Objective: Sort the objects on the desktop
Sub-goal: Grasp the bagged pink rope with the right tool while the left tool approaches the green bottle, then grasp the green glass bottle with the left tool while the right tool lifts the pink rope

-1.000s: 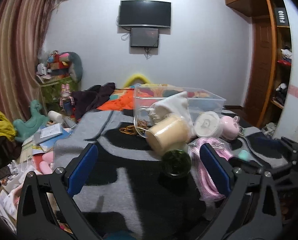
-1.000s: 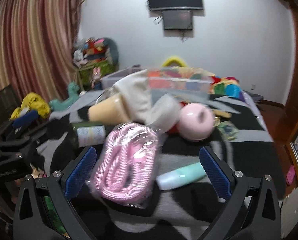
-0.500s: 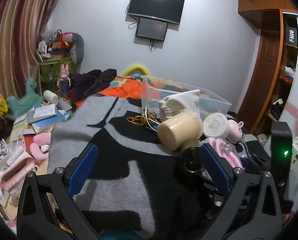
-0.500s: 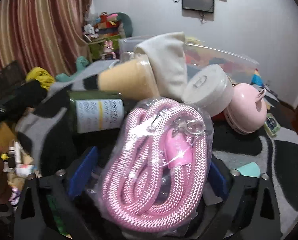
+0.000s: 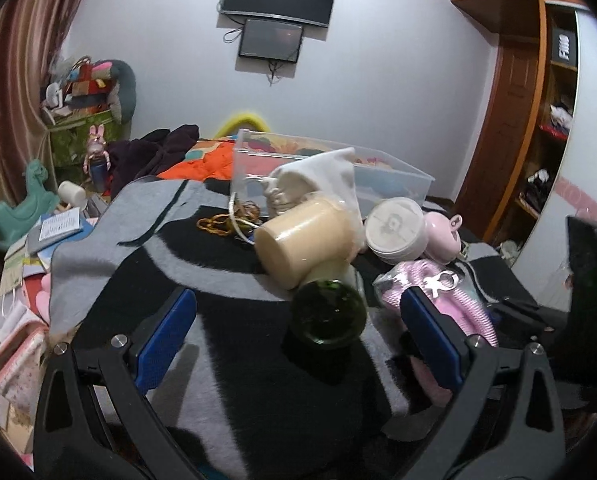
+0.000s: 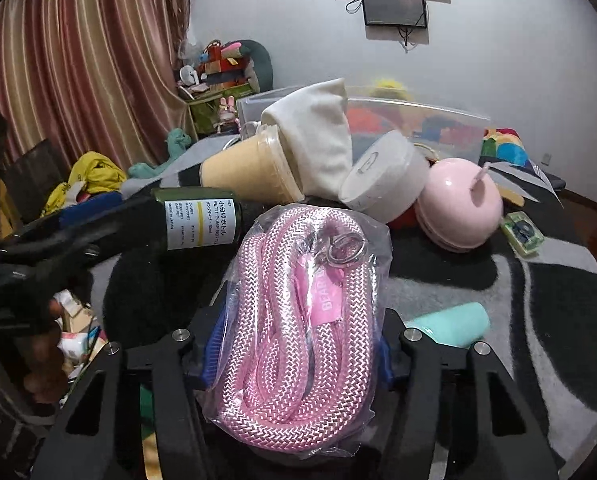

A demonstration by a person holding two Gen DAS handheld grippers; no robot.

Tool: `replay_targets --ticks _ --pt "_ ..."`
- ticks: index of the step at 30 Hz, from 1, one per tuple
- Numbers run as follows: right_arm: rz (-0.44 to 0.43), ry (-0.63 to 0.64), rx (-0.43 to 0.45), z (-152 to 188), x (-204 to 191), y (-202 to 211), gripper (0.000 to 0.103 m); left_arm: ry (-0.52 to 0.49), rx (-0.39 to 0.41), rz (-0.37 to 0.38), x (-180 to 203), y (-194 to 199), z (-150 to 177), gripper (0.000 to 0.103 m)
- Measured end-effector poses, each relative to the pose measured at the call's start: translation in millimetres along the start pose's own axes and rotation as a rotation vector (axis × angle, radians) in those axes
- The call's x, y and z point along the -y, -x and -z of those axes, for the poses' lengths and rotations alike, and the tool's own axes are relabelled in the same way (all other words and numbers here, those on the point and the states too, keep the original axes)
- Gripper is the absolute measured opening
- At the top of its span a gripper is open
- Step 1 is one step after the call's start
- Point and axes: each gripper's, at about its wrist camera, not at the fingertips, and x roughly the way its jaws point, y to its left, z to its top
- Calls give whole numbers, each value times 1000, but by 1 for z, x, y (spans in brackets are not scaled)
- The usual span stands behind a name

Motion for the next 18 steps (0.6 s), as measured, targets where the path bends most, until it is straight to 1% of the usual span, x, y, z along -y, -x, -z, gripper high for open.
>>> replay_targets --ticks 3,4,6,8,9,11,12,14,16,18 --pt "9 -12 33 -4 5 11 53 -21 -12 -2 7 -10 -1 103" --pt "17 -16 45 -5 7 14 53 -16 -12 3 8 -12 -1 101" --pt "41 -20 68 -8 13 21 53 -14 -23 5 10 -18 -2 91" --pt "48 -40 81 -8 16 24 53 -17 -47 -7 10 -26 -3 70" --pt "53 -51 87 -9 21 25 53 -8 -61 -6 9 -30 -3 66" --pt "60 -66 94 -12 30 28 53 25 -86 27 6 -37 -2 49" --pt "64 -76 96 -12 32 29 53 43 -87 43 6 -37 0 49" --pt "57 -93 96 -12 36 29 53 38 -59 27 8 -31 3 47" --pt "45 -110 102 -12 41 30 53 -15 -25 -2 17 -21 5 45" --pt "41 -122 107 -13 43 31 53 -63 4 -13 27 -11 6 43"
